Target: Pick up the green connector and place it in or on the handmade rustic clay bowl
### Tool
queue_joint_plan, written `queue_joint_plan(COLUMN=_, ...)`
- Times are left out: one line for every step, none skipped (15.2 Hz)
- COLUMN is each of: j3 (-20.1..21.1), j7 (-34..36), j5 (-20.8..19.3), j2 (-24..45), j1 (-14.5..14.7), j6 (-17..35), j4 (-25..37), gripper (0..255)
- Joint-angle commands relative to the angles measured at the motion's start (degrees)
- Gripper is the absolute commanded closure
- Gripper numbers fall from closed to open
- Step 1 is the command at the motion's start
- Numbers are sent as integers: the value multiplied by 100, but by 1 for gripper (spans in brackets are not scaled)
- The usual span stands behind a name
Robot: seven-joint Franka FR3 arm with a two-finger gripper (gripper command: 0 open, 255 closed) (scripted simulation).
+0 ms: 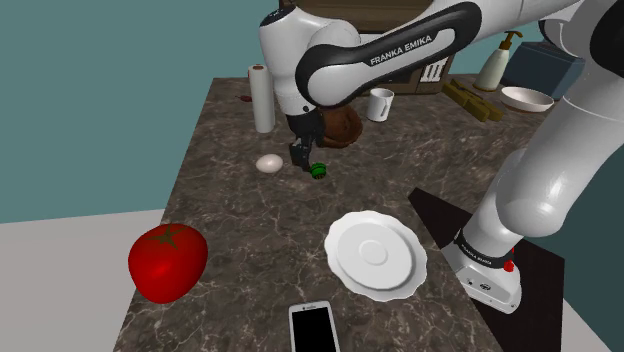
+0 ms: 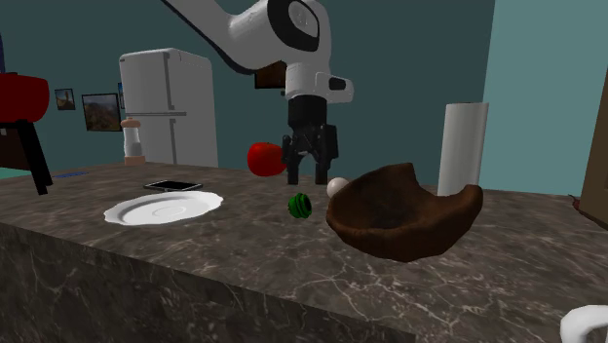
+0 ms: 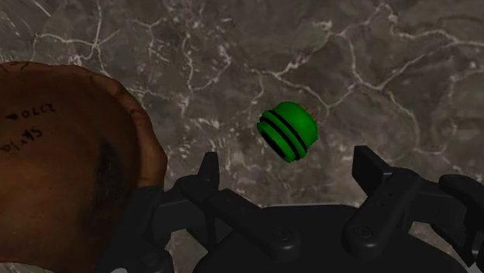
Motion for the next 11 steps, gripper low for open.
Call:
queue_joint_plan(j3=-2, j7=21, j5=-17, j2=24, j1=-3, j6=146, j4=-125, gripper=0)
queue_joint_plan(j3=-7, j7=25, j5=-24, j2=28, j1=-8, j6=222, j4=-197, gripper=0)
queue_joint_plan(j3=-12, j7=29, j5=-32, j2=34, j1=-13, j6=299, j4=-268, gripper=0)
queue_joint_plan(j3=-20, j7=37, j5=-45, j2=45, j1=-21, j6=419, j4=-377, gripper=0)
queue_joint_plan(j3=-20, j7=36, j5=-44, j2=44, j1=-21, j6=419, j4=-378, gripper=0)
queue_joint_plan(j3=-20, j7=37, j5=-45, j2=45, j1=-21, j6=419, j4=-377, gripper=0)
queue_joint_plan(j3=-20, j7=37, j5=-45, j2=45, j1=-21, j6=419, j4=-377, gripper=0)
queue_joint_plan(j3=-20, j7=37, j5=-45, j2=45, j1=-21, j6=419, j4=-377, gripper=0)
queue_joint_plan(j3=-20, j7=37, j5=-45, j2=45, j1=-21, j6=419, j4=-377, gripper=0)
queue_joint_plan(j3=-20, j7=37, j5=-45, j2=45, j1=-21, j6=419, j4=-377, gripper=0)
queue_joint_plan(j3=-20, j7=37, j5=-45, j2=45, j1=-21, j6=419, j4=-377, gripper=0)
